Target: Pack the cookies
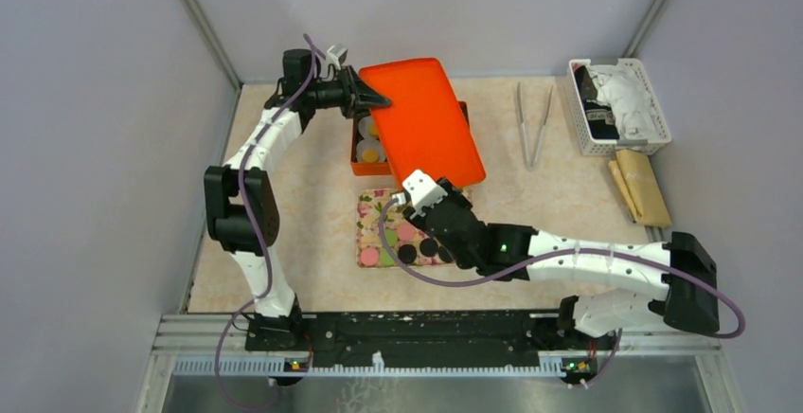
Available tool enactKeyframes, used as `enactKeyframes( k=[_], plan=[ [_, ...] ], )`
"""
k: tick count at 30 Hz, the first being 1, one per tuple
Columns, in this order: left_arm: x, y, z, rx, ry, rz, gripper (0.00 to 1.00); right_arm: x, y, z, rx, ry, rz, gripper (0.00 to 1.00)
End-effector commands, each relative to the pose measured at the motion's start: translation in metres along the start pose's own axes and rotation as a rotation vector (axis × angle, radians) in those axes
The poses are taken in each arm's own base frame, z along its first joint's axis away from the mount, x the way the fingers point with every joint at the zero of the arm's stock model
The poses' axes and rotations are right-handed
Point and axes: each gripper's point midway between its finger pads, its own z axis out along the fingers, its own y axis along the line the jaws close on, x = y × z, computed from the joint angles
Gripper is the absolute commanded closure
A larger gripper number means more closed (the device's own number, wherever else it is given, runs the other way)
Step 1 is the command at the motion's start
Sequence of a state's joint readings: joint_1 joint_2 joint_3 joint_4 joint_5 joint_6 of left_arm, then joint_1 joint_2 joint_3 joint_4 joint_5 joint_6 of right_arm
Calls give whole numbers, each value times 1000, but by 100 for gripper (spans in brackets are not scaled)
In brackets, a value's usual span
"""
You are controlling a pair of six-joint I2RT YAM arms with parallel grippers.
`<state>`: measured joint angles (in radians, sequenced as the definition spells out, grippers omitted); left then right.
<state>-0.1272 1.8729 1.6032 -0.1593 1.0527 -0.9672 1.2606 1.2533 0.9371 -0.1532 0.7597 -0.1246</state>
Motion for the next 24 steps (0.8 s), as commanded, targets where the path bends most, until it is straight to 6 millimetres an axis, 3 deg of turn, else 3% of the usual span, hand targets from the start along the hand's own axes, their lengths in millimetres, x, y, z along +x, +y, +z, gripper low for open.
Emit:
enactKeyframes(
  k=[1,11,14,18,21,24],
  plan=[
    [13,-21,-9,92,75,-35,100,-19,-8,8,90,-79,27,44],
    [38,-9,-16,95,130,-50,100,-17,-23,26,315,-99,-53,49],
    [43,-8,-18,92,140,-46,100,-19,-25,29,347,-98,-59,60],
    [47,-5,-18,89,145,-44,100,-26,-32,26,385,-111,-25,87],
    [48,-1,-18,88,149,-49,100,-34,-41,21,420,-138,16,99],
    [50,3,-17,86,152,-51,100,-38,-47,19,447,-161,28,100]
  ],
)
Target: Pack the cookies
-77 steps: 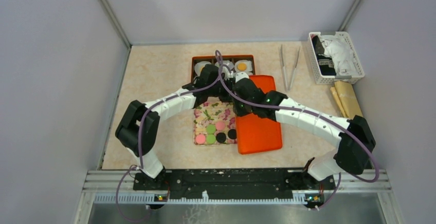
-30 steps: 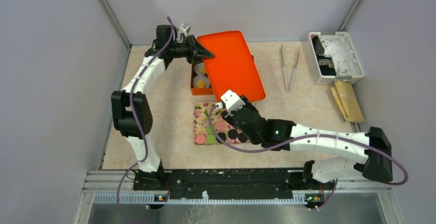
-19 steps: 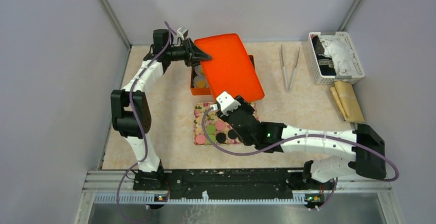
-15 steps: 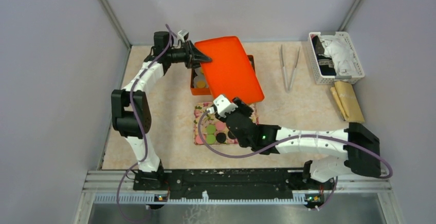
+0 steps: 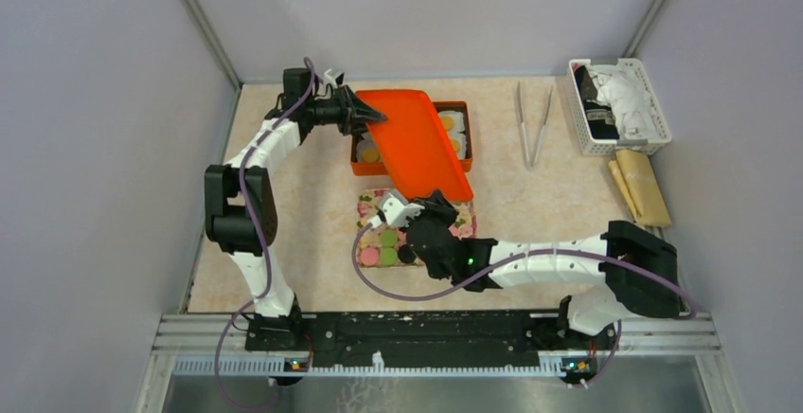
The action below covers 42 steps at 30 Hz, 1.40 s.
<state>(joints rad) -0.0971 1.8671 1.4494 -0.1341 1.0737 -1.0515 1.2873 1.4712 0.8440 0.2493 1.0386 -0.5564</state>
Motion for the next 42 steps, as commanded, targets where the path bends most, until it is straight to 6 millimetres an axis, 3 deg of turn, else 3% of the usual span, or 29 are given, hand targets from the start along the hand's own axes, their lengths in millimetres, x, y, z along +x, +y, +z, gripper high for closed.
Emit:
enactKeyframes(
  k=[1,3,9,13,19,27,32,35,37,40,42],
  plan=[
    [41,-33,-11,115,141,154,100,-41,-63,-1,222,-103,420,100],
    [41,-33,-11,118,142,162,98,-44,-69,0,247,-117,428,100],
    [38,-53,-15,158,134,246,61,-63,-92,2,292,-150,446,100],
    [34,-77,-20,203,127,311,45,-70,-110,4,304,-172,474,100],
    [30,-107,-25,273,120,388,32,-73,-126,11,317,-189,489,100],
    [35,-140,-36,388,113,496,30,-75,-130,19,271,-199,540,100],
    [44,-176,-53,488,64,596,32,-75,-142,24,260,-206,589,100],
    [47,-188,-61,519,26,652,40,-82,-153,26,227,-230,650,100],
    [47,-193,-65,523,-10,682,52,-86,-157,28,172,-246,696,100],
    [38,-189,-65,462,-76,699,86,-89,-172,30,64,-286,854,100],
    [29,-186,-65,383,-164,730,100,-84,-188,33,14,-316,960,100]
  ],
)
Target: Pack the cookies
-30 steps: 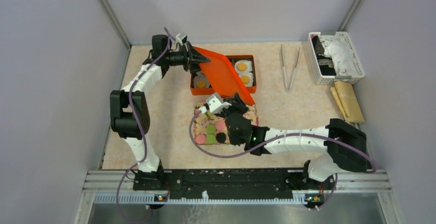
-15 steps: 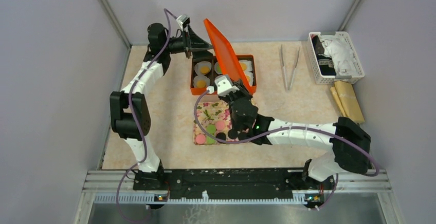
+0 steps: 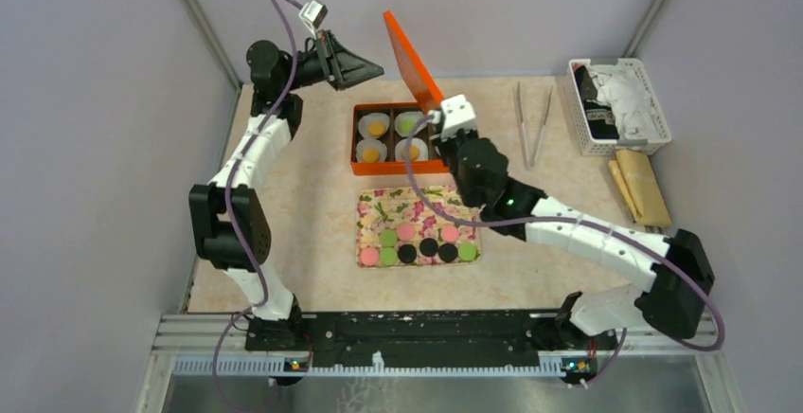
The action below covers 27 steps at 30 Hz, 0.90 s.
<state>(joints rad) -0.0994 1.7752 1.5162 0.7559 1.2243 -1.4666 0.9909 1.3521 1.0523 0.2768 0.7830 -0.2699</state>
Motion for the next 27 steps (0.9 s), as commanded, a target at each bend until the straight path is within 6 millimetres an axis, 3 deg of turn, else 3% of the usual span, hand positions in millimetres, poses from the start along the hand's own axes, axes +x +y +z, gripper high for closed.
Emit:
enactKeyframes(
  k=[1,8,15,27],
  plan=[
    [-15,-19,-9,-141,-121,230,100,-67,-41,-1,-126,-125,428,100],
    [-32,-5,-32,-397,-288,394,100,-75,-61,6,-338,-116,657,100],
    [-27,15,-42,-477,-313,383,100,-81,-67,6,-617,-116,933,100],
    [-15,42,-49,-518,-311,366,100,-47,-89,31,-797,-136,1287,100]
  ],
)
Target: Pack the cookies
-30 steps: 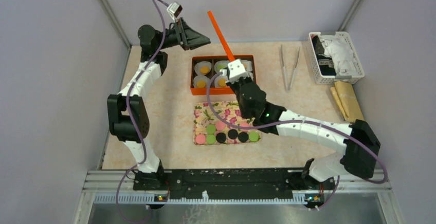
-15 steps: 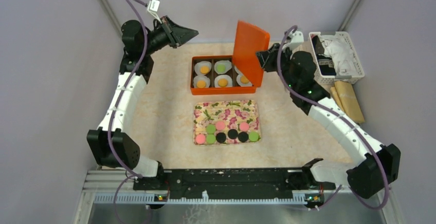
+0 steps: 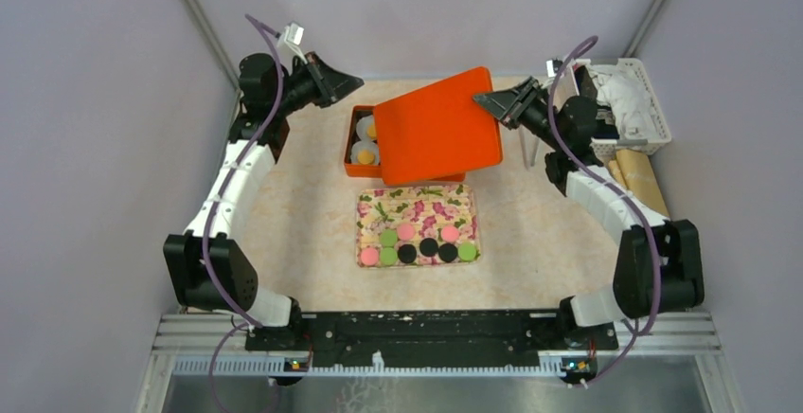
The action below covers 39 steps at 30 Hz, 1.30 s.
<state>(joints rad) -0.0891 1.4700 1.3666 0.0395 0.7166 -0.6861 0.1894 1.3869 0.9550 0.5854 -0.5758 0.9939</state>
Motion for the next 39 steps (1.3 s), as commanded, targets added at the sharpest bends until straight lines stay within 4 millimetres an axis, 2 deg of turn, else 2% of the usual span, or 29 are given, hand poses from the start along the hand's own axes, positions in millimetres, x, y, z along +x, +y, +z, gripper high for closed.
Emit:
enactKeyframes(
  k=[1,8,12,19,23,30,34,39],
  plan=[
    [-6,2,-3,-6,-41,68,100,-23,40,-2,-256,-61,97,100],
    [10,33,3,-80,-33,28,100,-33,1,12,-335,-107,308,100],
    [20,52,6,-128,-32,-1,100,-38,-25,28,-335,-134,371,100],
    [30,76,7,-203,-24,-3,100,-33,-69,48,-285,-168,459,100],
    [38,83,8,-216,-9,-19,100,-14,-82,70,-263,-149,510,100],
    [48,100,-1,-298,-1,-11,100,18,-87,107,-241,-111,540,100],
    [51,105,-3,-318,2,3,100,29,-98,118,-194,-106,533,100],
    [56,113,-2,-332,12,3,100,43,-121,119,-124,-101,549,100]
  ],
)
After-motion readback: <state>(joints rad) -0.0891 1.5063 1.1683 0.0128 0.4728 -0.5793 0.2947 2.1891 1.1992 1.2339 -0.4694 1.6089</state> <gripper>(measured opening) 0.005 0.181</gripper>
